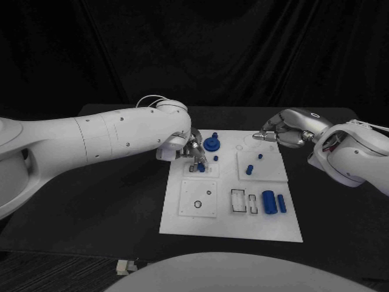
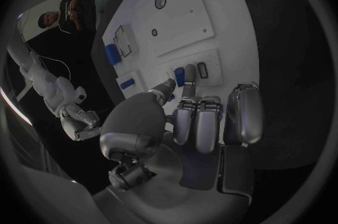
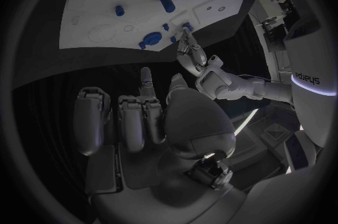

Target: Assemble the parts on the task board

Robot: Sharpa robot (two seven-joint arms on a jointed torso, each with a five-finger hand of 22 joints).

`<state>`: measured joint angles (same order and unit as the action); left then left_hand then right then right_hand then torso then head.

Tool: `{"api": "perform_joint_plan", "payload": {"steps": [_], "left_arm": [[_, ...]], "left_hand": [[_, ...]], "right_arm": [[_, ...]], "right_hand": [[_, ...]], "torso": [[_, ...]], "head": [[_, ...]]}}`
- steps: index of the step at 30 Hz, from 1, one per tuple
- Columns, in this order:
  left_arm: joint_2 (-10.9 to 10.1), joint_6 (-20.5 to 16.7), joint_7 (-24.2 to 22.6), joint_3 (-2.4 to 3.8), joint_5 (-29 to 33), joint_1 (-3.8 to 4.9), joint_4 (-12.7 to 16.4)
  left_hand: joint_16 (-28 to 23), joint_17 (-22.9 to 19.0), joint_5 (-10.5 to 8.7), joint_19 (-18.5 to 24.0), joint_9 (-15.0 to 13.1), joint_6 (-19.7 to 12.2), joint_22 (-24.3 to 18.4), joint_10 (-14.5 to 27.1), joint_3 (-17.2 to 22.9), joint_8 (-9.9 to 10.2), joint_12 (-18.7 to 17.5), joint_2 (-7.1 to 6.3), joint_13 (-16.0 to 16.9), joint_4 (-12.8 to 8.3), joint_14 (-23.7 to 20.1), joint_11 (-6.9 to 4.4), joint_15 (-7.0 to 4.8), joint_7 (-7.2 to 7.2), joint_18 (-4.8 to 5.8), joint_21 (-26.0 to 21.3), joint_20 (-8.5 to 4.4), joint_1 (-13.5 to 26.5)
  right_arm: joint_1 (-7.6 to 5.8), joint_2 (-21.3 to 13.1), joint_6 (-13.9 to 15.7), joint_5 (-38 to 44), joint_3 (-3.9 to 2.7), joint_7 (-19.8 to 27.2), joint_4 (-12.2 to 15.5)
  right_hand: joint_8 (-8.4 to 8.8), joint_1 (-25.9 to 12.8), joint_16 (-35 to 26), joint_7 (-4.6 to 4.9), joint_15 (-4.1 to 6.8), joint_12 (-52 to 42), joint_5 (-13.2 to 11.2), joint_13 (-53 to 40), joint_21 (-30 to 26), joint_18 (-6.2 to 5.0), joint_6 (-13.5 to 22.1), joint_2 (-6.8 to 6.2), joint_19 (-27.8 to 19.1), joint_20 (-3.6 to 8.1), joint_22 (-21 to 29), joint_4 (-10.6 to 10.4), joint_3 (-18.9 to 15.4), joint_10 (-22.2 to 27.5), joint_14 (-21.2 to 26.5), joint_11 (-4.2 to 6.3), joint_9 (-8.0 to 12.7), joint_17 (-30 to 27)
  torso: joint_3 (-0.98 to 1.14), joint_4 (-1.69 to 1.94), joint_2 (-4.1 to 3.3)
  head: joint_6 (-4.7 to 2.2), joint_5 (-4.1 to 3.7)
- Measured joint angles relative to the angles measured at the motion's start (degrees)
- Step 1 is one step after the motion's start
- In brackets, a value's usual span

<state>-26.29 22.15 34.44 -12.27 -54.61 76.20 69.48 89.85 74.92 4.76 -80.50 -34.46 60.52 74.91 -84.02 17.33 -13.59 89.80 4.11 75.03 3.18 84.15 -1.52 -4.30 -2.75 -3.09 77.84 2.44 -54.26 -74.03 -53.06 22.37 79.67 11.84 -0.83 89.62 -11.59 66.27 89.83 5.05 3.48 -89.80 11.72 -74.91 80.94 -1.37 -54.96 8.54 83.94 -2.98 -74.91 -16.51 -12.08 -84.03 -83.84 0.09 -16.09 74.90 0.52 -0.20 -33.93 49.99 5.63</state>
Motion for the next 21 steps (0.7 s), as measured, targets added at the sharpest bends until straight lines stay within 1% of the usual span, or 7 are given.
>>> {"api": "perform_joint_plan", "payload": {"steps": [3,6,9,14,17,19,21], "left_arm": [[0.0,0.0,0.0,0.00,0.0,-0.02,0.0],[0.0,0.0,0.0,0.00,0.0,-0.03,0.0],[0.0,0.0,0.0,0.00,0.0,-0.04,0.0],[0.0,0.0,0.0,0.00,0.0,-0.07,0.0],[0.0,0.0,0.0,0.00,0.0,-0.07,0.0],[0.0,0.0,0.0,0.00,0.0,-0.08,0.0],[0.0,0.0,0.0,0.00,0.0,-0.09,0.0]], "left_hand": [[0.0,0.0,-0.26,0.2,0.0,0.0,0.0,0.0,-0.2,0.1,0.0,0.00,0.0,0.2,0.0,0.00,0.00,0.00,0.01,-0.2,-0.21,0.0],[0.0,0.0,-0.50,0.2,0.0,0.0,0.0,0.0,-0.5,0.2,-0.2,0.00,0.0,0.5,0.0,0.00,0.00,0.00,0.01,-0.2,-0.21,0.0],[0.0,0.0,-0.85,0.2,0.0,0.2,0.0,0.0,-1.1,0.2,-0.2,-0.38,0.0,1.1,0.0,0.00,0.00,-0.21,0.01,-0.2,-0.21,0.4],[0.0,0.0,-1.11,0.2,-0.2,0.6,0.0,0.0,-1.7,0.2,-0.2,-0.38,0.0,1.7,0.0,0.00,0.00,-0.22,0.00,-0.2,-0.21,0.4],[0.0,0.0,-1.11,0.2,-0.7,1.2,0.0,0.0,-2.1,0.2,-0.2,-0.38,0.0,1.7,0.0,0.00,0.00,0.24,0.01,-0.2,-0.21,0.4],[0.0,0.0,-1.11,0.2,-1.0,1.5,0.0,0.0,-2.2,-0.3,-0.2,-0.40,0.0,1.7,0.0,0.00,0.00,0.24,0.00,-0.2,-0.21,0.4],[0.0,0.0,-1.11,0.2,-1.5,1.6,0.0,0.0,-2.3,-0.6,-0.2,-0.75,0.0,1.5,0.0,0.00,0.00,0.40,0.01,-0.5,-0.21,0.0]], "right_arm": [[0.01,0.0,0.0,0.0,0.00,0.0,0.0],[0.01,0.0,0.0,0.0,0.00,0.0,0.0],[0.02,0.0,0.0,0.0,0.00,0.0,0.0],[0.02,0.0,-0.1,0.0,0.00,0.0,0.0],[0.03,0.0,-0.1,0.0,0.00,0.0,0.0],[0.03,0.0,-0.1,0.0,0.00,-0.1,-0.1],[0.03,0.1,-0.1,0.0,0.00,-0.1,-0.1]], "right_hand": [[0.00,0.0,0.0,0.00,0.00,0.0,0.0,0.0,0.0,0.00,0.0,0.00,0.0,0.00,0.0,0.0,0.0,0.0,0.0,0.00,0.0,0.0],[0.00,0.0,0.0,0.00,0.00,0.0,0.0,0.0,0.0,0.00,0.0,0.00,0.0,0.00,0.0,0.0,0.0,0.0,0.0,0.00,0.0,0.0],[0.00,0.0,0.0,0.00,0.00,0.0,0.0,0.0,0.0,0.00,0.0,0.00,0.0,0.00,0.0,0.0,0.0,0.0,0.0,0.00,0.0,0.0],[0.00,0.0,0.0,0.00,0.00,0.0,0.0,0.0,0.0,0.00,0.0,0.00,0.0,0.00,0.0,0.0,0.0,0.0,0.0,0.00,0.0,0.0],[0.00,0.0,0.0,0.00,0.00,0.0,0.0,0.0,-0.3,0.00,0.0,0.00,0.0,0.00,0.0,0.0,-0.3,0.0,0.0,0.00,0.0,0.0],[0.00,0.0,0.0,0.00,0.00,0.0,0.0,0.0,-0.3,0.00,0.0,0.00,0.0,0.00,0.0,-0.1,-0.4,0.0,0.0,0.00,-0.1,0.0],[0.00,0.0,0.0,0.00,0.00,0.0,0.0,0.0,-0.3,0.00,0.0,0.00,0.0,0.00,0.0,-0.1,-0.4,0.0,0.0,0.00,-0.1,0.0]], "torso": [[0.00,0.00,0.01],[0.00,0.00,0.01],[0.01,0.00,0.01],[0.02,0.01,0.01],[0.02,0.01,0.01],[0.02,0.01,0.01],[0.02,0.01,0.01]], "head": [[0.00,0.04],[0.00,0.10],[0.00,0.13],[0.00,0.15],[0.00,0.15],[0.00,0.13],[0.00,0.14]]}}
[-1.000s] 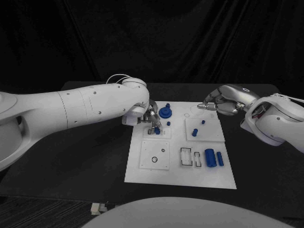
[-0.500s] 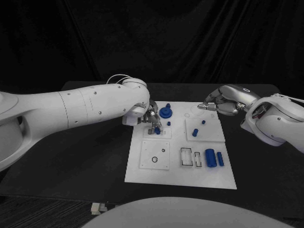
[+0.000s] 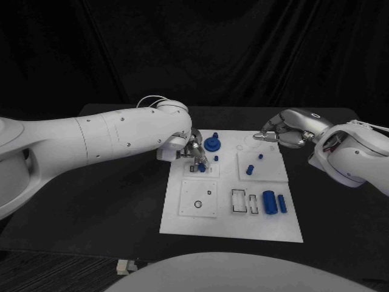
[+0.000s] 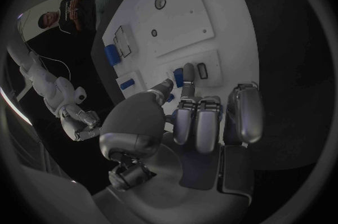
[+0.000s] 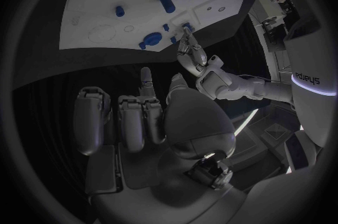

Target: Assemble the parts on the task board

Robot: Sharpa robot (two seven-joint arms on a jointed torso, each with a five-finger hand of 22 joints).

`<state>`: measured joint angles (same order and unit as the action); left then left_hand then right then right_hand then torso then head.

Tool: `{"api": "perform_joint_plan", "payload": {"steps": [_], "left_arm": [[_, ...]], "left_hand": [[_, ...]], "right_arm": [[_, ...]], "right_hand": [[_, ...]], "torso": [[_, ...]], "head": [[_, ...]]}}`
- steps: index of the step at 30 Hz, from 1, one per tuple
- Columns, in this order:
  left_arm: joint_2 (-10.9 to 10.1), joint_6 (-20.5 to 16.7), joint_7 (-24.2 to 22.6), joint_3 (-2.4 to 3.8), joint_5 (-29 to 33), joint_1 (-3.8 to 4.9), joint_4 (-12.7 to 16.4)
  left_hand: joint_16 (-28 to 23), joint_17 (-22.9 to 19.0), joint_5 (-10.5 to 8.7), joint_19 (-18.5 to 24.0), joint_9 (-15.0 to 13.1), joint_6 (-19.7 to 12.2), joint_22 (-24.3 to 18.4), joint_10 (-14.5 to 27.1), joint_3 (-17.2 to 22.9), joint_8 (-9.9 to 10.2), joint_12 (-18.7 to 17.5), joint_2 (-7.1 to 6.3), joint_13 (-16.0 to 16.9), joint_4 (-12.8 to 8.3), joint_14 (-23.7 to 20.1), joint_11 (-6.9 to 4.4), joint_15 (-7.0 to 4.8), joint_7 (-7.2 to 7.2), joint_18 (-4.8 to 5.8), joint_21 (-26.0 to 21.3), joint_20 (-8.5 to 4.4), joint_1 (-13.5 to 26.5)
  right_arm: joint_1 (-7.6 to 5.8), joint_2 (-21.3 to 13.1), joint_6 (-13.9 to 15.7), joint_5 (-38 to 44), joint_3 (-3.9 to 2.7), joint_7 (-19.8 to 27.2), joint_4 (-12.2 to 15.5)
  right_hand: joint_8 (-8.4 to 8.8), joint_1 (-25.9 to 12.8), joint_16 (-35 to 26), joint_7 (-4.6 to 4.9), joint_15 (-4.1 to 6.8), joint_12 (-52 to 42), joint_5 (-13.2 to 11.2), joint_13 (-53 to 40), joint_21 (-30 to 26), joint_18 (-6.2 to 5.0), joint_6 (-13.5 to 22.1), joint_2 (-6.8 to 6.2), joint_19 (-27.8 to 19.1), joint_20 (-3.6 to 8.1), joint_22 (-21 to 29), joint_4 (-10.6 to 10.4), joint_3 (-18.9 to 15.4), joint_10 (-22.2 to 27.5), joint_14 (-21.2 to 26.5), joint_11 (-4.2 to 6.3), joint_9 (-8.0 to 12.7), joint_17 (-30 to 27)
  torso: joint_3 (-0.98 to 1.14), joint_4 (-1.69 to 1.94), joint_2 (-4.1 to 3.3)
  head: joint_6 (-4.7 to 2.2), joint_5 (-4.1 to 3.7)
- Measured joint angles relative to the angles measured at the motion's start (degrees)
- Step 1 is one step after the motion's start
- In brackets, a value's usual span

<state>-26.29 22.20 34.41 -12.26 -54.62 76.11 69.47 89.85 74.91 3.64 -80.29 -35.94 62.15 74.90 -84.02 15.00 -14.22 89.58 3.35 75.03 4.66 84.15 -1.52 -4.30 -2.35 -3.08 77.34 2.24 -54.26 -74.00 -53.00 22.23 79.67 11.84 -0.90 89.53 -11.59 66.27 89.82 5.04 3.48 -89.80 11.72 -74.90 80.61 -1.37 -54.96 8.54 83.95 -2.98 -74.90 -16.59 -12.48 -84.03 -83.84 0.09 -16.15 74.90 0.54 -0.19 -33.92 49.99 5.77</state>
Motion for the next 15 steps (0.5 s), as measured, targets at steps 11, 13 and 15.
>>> {"api": "perform_joint_plan", "payload": {"steps": [11,13,15], "left_arm": [[0.4,0.0,0.0,0.00,0.0,-0.04,-0.3],[0.5,0.0,0.0,0.00,0.0,-0.05,-0.4],[0.6,0.0,0.0,0.00,0.0,-0.06,-0.4]], "left_hand": [[0.0,0.0,0.00,0.0,-2.3,0.5,0.0,0.0,-0.6,-1.6,0.0,0.17,0.0,-0.1,-0.2,-0.40,-0.21,0.50,0.01,0.0,0.00,-1.4],[0.0,0.0,0.00,0.0,-2.6,0.5,0.0,0.0,-0.8,-1.6,0.0,0.17,0.0,-0.3,-0.2,-0.40,-0.21,0.50,0.00,0.0,0.00,-1.4],[0.0,0.0,0.00,0.0,-3.0,0.5,0.0,0.0,-0.9,-2.1,0.0,0.17,0.0,-0.1,-0.2,-0.40,-0.21,0.50,0.00,0.0,0.00,-1.4]], "right_arm": [[0.02,0.2,-0.2,0.0,0.00,0.0,-0.3],[0.02,0.3,-0.2,0.0,0.00,0.0,-0.3],[0.02,0.3,-0.3,0.0,0.00,-0.1,-0.3]], "right_hand": [[0.00,0.0,0.0,0.00,0.00,0.0,0.0,0.0,0.0,0.00,0.0,0.00,0.0,0.00,0.0,0.0,0.0,0.0,0.0,0.00,0.0,0.0],[0.00,0.0,0.0,0.00,0.00,0.0,0.0,0.0,0.0,0.00,0.0,0.00,0.0,0.00,0.0,0.0,0.0,0.0,0.0,0.00,0.0,0.0],[0.00,0.0,0.0,0.00,0.00,0.0,0.0,0.0,0.0,0.00,0.0,0.00,0.0,0.00,0.0,0.0,0.0,0.0,0.0,0.00,0.0,0.0]], "torso": [[-0.01,0.00,-0.01],[-0.01,-0.01,-0.01],[-0.01,-0.01,-0.01]], "head": [[0.00,0.19],[0.00,0.19],[0.00,0.19]]}}
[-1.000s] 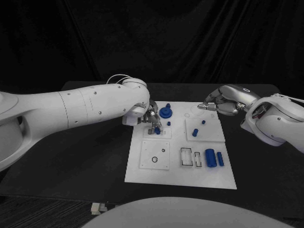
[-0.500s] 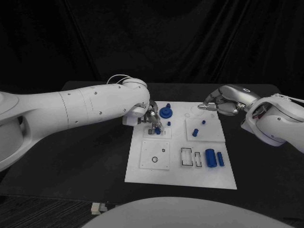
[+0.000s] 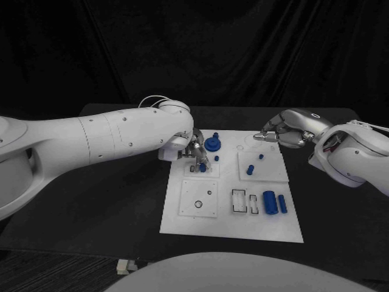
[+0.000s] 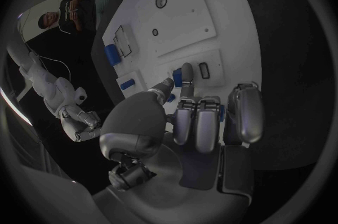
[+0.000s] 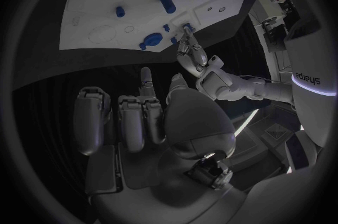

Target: Assemble the parts on the task board

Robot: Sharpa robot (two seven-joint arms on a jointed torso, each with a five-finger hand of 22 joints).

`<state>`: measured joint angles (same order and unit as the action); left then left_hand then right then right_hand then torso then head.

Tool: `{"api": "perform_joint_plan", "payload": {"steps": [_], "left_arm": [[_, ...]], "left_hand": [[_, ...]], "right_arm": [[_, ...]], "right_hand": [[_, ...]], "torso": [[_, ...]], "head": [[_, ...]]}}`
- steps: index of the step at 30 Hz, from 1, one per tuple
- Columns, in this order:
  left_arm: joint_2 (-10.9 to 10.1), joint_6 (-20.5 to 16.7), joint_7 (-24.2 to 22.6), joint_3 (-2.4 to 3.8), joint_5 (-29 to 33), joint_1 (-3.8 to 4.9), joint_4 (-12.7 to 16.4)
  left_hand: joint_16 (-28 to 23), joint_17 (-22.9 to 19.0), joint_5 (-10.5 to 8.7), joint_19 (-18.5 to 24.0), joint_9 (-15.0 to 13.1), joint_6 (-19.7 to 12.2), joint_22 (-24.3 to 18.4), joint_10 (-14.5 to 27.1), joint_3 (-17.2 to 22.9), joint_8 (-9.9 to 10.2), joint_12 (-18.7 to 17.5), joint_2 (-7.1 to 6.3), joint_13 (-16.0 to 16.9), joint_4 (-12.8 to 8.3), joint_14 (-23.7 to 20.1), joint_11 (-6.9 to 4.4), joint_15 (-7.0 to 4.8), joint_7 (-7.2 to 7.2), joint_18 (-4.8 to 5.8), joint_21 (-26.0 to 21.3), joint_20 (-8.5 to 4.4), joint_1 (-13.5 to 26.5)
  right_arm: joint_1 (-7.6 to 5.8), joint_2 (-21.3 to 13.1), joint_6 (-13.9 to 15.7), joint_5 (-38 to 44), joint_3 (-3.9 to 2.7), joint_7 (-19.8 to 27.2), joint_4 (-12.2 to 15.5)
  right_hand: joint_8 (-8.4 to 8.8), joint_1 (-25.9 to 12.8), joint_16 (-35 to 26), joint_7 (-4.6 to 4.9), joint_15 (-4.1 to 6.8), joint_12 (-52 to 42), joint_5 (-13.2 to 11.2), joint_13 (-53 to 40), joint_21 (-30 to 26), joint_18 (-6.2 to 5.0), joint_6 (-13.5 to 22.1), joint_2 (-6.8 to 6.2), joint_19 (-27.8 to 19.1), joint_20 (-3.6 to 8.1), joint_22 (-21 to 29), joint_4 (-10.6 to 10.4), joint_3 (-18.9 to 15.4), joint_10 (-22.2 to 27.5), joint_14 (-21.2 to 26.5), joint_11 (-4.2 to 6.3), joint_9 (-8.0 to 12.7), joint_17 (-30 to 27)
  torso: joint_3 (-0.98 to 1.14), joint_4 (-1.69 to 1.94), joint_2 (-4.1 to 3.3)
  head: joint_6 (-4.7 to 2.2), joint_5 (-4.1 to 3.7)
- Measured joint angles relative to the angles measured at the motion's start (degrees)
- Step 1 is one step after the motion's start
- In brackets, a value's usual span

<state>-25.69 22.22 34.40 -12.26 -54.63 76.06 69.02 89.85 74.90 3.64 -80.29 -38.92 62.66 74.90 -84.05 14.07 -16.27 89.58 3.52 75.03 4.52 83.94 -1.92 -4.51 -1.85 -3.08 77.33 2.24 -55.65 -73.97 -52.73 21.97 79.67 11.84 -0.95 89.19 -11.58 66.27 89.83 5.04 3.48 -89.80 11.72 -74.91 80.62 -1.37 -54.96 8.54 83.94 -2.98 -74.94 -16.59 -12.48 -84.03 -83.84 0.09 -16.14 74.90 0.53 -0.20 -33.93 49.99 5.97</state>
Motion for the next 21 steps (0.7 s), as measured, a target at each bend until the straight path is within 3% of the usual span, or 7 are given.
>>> {"api": "perform_joint_plan", "payload": {"steps": [17,21], "left_arm": [[0.4,0.0,0.0,0.00,0.0,-0.14,-0.4],[0.5,0.1,0.0,0.02,0.0,-0.21,-0.5]], "left_hand": [[0.0,0.0,0.00,-0.2,-6.3,-0.7,0.0,0.0,-1.3,-3.8,0.0,0.58,0.0,0.2,0.0,-0.40,-0.42,0.73,0.00,-0.3,-0.63,-1.5],[0.0,0.0,1.02,-0.3,-7.9,-1.0,0.0,0.2,-1.5,-5.0,0.0,0.59,0.0,0.1,0.0,-0.67,-0.42,1.04,0.01,-0.3,-0.73,-2.6]], "right_arm": [[0.02,-0.2,-0.1,0.0,0.00,-0.1,0.1],[0.02,-0.2,-0.1,0.0,0.00,-0.1,0.1]], "right_hand": [[0.00,0.0,0.0,0.00,0.00,0.0,0.0,0.0,0.0,0.00,0.0,0.00,0.0,0.00,0.0,0.0,0.0,0.0,0.0,0.00,0.0,0.0],[0.00,0.0,0.0,0.00,0.00,0.0,0.0,0.0,0.0,0.00,0.0,0.00,0.0,0.00,0.0,0.0,0.0,0.0,0.0,0.00,0.0,0.0]], "torso": [[0.00,-0.02,0.01],[-0.01,-0.02,0.01]], "head": [[0.00,-0.03],[0.00,0.02]]}}
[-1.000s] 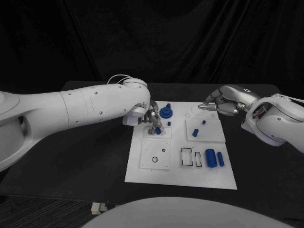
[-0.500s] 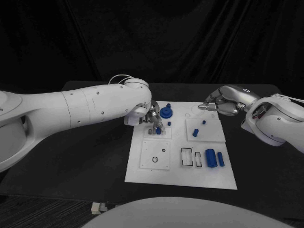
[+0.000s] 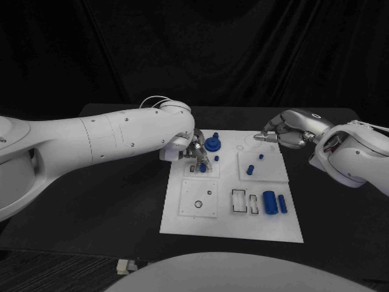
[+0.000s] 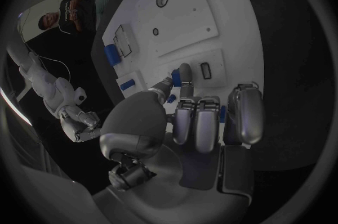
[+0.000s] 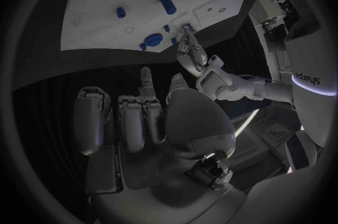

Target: Assemble the parts on the task board

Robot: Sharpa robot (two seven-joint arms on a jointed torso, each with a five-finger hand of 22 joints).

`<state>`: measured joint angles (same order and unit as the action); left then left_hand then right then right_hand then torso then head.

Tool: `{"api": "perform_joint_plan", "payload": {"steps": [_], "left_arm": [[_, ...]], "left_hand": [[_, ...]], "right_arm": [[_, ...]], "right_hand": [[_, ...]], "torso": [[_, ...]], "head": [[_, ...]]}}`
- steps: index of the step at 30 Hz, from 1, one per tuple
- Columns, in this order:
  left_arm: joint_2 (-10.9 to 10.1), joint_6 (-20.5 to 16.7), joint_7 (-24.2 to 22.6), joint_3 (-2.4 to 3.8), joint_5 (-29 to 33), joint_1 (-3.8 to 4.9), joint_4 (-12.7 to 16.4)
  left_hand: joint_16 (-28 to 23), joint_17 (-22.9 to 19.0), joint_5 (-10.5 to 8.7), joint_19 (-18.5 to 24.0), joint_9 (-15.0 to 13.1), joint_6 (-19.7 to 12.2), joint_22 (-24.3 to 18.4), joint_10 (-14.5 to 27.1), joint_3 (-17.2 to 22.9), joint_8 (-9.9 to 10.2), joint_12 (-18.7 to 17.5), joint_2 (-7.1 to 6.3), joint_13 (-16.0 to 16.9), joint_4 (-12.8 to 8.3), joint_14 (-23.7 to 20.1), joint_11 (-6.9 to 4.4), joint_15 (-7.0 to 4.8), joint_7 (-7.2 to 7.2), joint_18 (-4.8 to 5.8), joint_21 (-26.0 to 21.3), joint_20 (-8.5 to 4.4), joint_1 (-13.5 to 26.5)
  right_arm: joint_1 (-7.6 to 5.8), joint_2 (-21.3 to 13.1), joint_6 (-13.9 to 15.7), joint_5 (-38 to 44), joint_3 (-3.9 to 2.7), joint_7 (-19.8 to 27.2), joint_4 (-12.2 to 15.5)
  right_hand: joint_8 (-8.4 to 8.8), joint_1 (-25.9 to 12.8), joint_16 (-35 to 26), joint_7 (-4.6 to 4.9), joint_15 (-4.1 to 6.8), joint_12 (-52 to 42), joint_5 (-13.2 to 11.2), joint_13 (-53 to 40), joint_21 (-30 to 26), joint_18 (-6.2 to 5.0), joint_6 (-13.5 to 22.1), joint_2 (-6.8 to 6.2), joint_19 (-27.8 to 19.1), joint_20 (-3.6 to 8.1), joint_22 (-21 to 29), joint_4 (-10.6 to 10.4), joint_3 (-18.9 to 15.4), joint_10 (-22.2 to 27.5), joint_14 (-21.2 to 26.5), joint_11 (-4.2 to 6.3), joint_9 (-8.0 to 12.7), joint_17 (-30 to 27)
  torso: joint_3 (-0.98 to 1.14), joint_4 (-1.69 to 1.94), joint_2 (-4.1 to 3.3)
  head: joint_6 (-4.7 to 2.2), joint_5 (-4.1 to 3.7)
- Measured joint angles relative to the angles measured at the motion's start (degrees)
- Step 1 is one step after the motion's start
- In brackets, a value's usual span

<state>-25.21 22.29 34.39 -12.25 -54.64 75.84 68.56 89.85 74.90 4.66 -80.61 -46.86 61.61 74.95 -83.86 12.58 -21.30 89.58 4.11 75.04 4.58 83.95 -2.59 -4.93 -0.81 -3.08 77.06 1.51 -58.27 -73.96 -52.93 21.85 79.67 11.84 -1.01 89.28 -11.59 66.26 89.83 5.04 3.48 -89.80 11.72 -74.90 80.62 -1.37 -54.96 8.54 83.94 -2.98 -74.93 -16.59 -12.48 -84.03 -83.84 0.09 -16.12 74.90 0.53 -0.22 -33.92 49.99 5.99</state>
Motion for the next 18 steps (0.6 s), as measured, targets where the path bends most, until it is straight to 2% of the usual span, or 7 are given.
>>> {"api": "perform_joint_plan", "payload": {"steps": [2,7,18], "left_arm": [[0.0,0.0,0.0,0.00,0.0,-0.02,0.0],[0.0,0.1,0.0,0.00,0.0,-0.06,-0.1],[0.2,0.2,0.0,0.02,0.0,-0.14,-0.3]], "left_hand": [[0.0,0.0,0.52,-0.1,-0.9,-0.2,0.0,-0.2,-0.1,-0.5,0.0,-0.19,0.0,-0.4,0.2,-0.18,-0.20,0.21,0.00,0.0,-0.11,-0.7],[0.0,0.0,0.26,-0.3,-2.4,-0.7,0.0,-0.2,0.1,-1.2,0.0,-0.86,0.0,-1.5,0.0,-0.18,-0.41,0.29,0.00,0.0,-0.30,-1.8],[0.0,0.0,-0.29,-0.5,-3.1,-0.7,0.0,0.0,0.0,-1.6,0.0,-0.99,0.0,-1.6,0.0,-0.37,-0.40,0.29,0.00,0.0,-0.50,-2.0]], "right_arm": [[0.00,0.0,0.0,0.0,0.00,0.0,0.0],[0.00,0.0,0.0,0.0,0.00,0.0,0.0],[0.04,-0.1,0.0,0.0,0.00,0.0,0.1]], "right_hand": [[0.00,0.0,0.0,0.00,0.00,0.0,0.0,0.0,0.0,0.00,0.0,0.00,0.0,0.00,0.0,0.0,0.0,0.0,0.0,0.00,0.0,0.0],[0.00,0.2,0.0,0.21,0.00,0.0,0.0,0.0,0.0,0.00,-0.2,0.17,0.0,0.00,0.0,0.0,0.0,0.0,0.0,0.00,0.0,0.0],[0.00,0.2,0.0,0.21,0.00,0.0,0.0,0.0,0.0,0.00,-0.2,0.24,0.0,0.00,0.0,0.0,0.0,0.0,0.0,0.00,0.0,0.0]], "torso": [[0.00,0.00,0.00],[0.00,0.00,-0.01],[-0.01,0.03,-0.01]], "head": [[0.00,0.01],[0.00,0.05],[0.00,0.10]]}}
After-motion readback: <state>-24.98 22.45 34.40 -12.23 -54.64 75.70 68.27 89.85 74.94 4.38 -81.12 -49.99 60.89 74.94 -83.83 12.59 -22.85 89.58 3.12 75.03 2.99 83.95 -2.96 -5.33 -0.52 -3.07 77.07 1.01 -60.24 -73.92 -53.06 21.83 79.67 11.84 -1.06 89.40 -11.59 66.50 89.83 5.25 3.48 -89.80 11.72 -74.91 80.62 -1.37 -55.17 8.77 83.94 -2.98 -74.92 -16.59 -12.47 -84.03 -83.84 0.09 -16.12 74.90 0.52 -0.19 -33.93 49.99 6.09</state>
